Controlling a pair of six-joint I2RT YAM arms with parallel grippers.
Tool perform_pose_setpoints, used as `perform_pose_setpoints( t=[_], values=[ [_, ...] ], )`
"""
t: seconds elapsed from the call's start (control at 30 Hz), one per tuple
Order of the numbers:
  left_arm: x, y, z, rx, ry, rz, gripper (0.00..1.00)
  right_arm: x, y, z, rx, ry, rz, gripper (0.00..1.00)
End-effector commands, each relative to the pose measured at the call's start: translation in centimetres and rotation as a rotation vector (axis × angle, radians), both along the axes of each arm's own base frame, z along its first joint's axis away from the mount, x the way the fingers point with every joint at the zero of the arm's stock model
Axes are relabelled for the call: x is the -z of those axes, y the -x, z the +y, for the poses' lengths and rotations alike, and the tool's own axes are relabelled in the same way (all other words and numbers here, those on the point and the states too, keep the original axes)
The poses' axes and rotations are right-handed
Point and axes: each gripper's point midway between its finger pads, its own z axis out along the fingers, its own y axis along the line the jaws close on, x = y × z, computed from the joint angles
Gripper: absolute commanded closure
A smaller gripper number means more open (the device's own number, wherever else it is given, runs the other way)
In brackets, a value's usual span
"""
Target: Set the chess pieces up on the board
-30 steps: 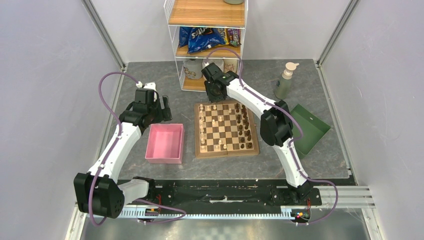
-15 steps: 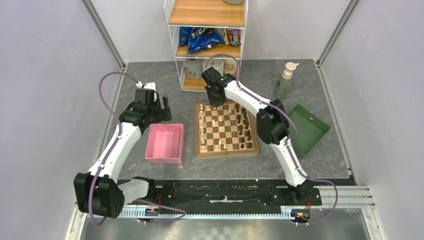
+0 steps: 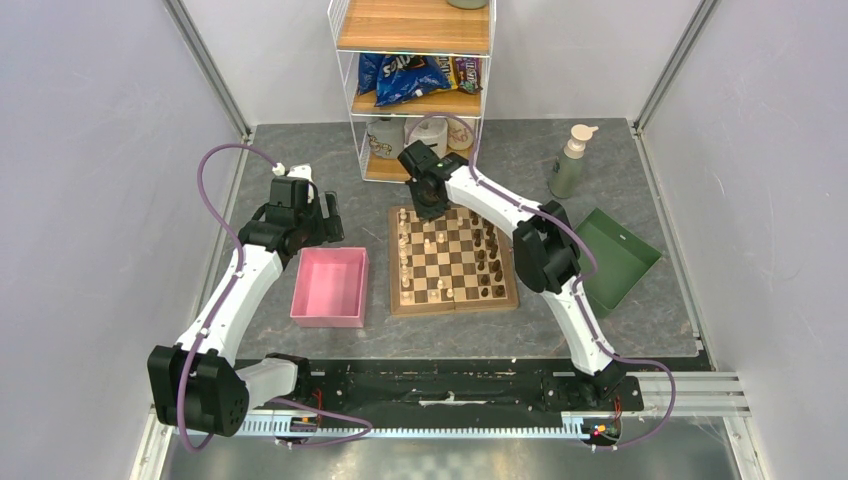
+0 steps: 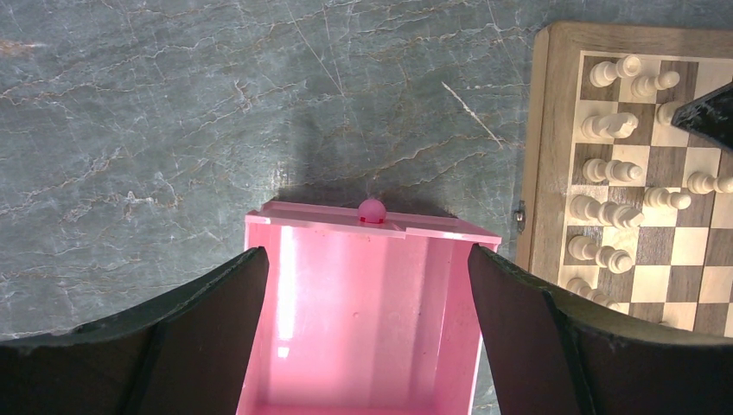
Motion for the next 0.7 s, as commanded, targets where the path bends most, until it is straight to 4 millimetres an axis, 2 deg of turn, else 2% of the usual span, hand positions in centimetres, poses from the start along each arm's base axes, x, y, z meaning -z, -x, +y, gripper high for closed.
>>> perform_pose_setpoints(
  t=[0.0,0.33,0.67],
  values=[
    [-0.8,-0.5,-0.4,-0.002,0.031,-0.024,0.07,-3.4,1.1,1.8,-0.03,-0.058,-0.048,0.82],
    [-0.9,-0.5,-0.4,-0.002,0.032,-0.028,0.07,-2.6,0.6,2.6,-0.03,-0.054,-0.057,0.82],
    [-0.9,-0.5,-0.5,0.001,0.035,-0.026,0.07,-1.9,0.8,3.1,-0.041,-0.062,-0.033,0.81]
  ],
)
